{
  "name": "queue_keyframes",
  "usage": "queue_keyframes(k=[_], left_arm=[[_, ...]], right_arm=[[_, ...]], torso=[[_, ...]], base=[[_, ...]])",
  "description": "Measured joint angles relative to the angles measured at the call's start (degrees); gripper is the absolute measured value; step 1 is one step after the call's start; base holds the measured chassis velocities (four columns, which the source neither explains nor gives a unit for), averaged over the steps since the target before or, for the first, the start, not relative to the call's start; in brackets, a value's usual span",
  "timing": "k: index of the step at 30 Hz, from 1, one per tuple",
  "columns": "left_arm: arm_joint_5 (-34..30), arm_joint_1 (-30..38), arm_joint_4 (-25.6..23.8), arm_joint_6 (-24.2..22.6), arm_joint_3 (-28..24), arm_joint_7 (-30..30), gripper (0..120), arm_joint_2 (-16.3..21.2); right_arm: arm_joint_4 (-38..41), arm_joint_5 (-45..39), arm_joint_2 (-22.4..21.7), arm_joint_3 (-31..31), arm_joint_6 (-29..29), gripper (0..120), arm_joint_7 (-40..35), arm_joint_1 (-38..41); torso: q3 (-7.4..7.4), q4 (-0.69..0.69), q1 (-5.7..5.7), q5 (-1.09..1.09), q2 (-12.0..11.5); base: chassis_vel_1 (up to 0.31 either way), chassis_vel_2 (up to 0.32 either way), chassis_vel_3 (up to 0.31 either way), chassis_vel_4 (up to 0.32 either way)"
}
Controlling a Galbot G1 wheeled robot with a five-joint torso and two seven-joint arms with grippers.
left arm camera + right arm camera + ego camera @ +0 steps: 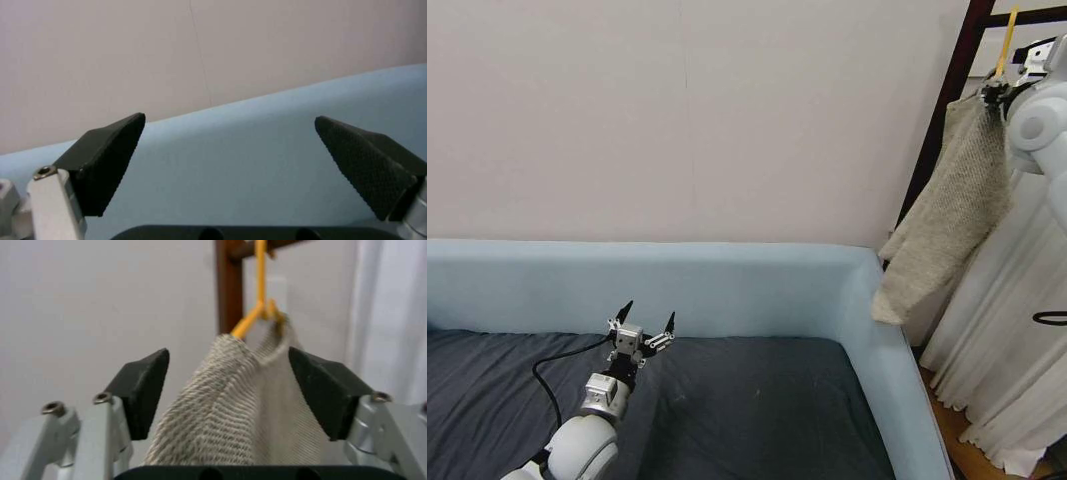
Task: Pick up the clothes from the sofa and hang them on the clothes hanger.
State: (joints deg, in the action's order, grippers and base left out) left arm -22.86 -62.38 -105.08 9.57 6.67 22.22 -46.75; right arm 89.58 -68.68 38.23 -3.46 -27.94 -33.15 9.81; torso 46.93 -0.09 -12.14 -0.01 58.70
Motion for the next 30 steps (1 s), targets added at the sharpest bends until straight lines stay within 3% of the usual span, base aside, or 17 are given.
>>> queue_keyframes(k=[4,6,7,11,14,17,18,23,24,27,30], left_arm=[[0.0,-0.5,-0.4,-0.1,0.4,0.2,100,-0.2],[-0.4,-1.0,-1.2,0.0,1.4,0.4,100,-0.8],[-0.4,-1.0,-1.2,0.0,1.4,0.4,100,-0.8],[-5.6,-1.9,-3.9,1.9,4.6,-1.4,100,-2.9],[-8.4,-2.8,-5.5,2.5,6.3,-2.7,100,-4.4],[-11.1,-5.7,-7.8,2.7,9.8,-4.5,100,-8.5],[-11.1,-5.7,-7.8,2.7,9.8,-4.5,100,-8.5],[-10.4,-13.0,-11.0,2.2,14.5,-4.7,100,-18.8],[-10.4,-13.0,-11.0,2.2,14.5,-4.7,100,-18.8],[-3.5,-19.1,-12.5,4.3,16.5,-5.0,100,-24.8],[0.0,-22.9,-12.7,7.1,17.1,-6.2,100,-27.5]], right_arm=[[3.4,-0.5,-2.2,2.8,5.3,85,6.0,-4.4],[6.6,-0.8,-4.8,6.0,11.9,96,13.7,-10.9],[6.6,-0.8,-4.8,6.0,11.9,96,13.7,-10.9],[15.2,0.1,-7.5,10.1,18.6,100,19.8,-23.9],[19.2,2.0,-7.5,12.1,20.1,100,20.8,-30.7],[23.5,7.0,-5.6,15.8,22.5,100,22.8,-42.4],[23.5,7.0,-5.6,15.8,22.5,100,22.8,-42.4],[26.0,19.5,0.9,21.3,28.1,100,24.8,-61.5],[26.0,19.5,0.9,21.3,28.1,100,24.8,-61.5],[24.4,28.7,6.6,21.8,33.8,100,24.6,-68.4],[23.0,33.8,10.5,23.5,35.9,100,25.2,-72.6]], torso=[[0.00,0.00,0.00,0.01,0.0],[0.00,0.00,0.00,0.00,0.0],[0.00,0.00,0.00,0.00,0.0],[0.00,0.00,0.00,0.01,0.0],[0.00,0.02,0.00,-0.02,0.0],[0.01,0.01,0.00,0.04,0.0],[0.01,0.01,0.00,0.04,0.0],[0.00,0.00,0.00,0.03,0.0],[0.00,0.00,0.00,0.03,0.0],[0.00,-0.01,0.00,0.01,0.0],[0.00,0.05,0.00,0.03,0.0]], base=[[0.000,0.000,0.000,0.000],[0.000,0.000,0.000,0.000],[0.000,0.000,0.000,0.000],[0.000,0.000,0.000,0.000],[0.000,0.000,0.000,0.000],[0.000,0.000,0.000,0.000],[0.000,0.000,0.000,0.000],[0.000,0.000,0.000,0.000],[0.000,0.000,0.000,0.000],[0.000,0.000,0.000,0.000],[0.000,0.000,0.000,0.000]])
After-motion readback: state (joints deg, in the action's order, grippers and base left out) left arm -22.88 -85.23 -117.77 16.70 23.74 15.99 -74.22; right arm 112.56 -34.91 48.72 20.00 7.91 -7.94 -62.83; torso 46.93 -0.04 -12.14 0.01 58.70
